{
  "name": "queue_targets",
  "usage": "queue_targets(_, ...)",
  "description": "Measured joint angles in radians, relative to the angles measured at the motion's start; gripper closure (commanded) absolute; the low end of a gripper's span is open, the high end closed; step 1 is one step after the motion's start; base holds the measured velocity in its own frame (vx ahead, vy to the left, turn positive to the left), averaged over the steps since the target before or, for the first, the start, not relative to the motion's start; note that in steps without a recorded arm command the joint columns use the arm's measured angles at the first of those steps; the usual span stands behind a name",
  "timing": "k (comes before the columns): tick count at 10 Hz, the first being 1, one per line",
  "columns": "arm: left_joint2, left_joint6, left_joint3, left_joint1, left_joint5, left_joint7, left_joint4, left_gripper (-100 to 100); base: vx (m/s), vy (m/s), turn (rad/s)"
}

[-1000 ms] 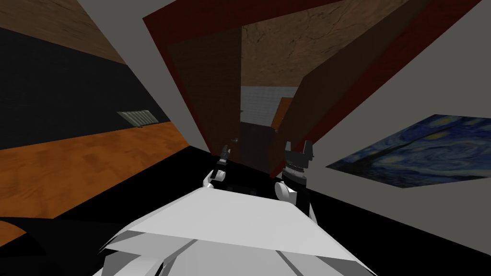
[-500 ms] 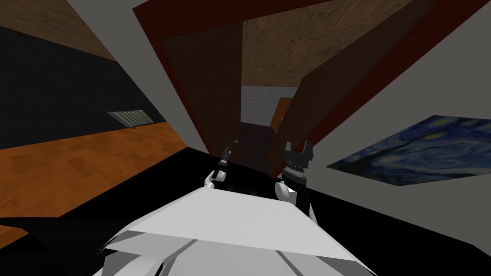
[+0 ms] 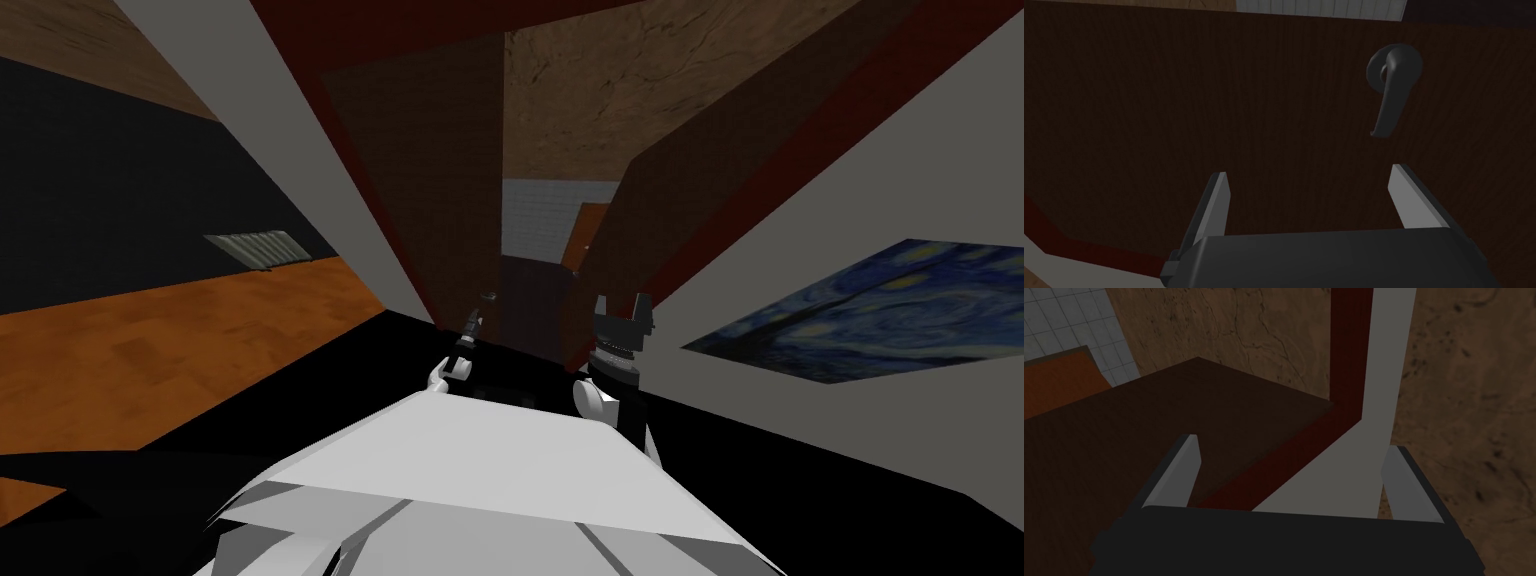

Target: Push the door open

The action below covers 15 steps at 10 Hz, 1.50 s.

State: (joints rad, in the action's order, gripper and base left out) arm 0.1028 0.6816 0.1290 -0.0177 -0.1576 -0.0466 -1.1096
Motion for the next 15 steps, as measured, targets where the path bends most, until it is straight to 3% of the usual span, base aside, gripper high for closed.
queue_targets(7,-0.002,0.048,0.017,0.079,-0.010,0.021,0.213,-100,0.060,0.064,-0.049)
queue_targets(15,0.006,0.094,0.037,0.149,-0.022,0.036,0.407,-100,0.063,0.057,-0.039)
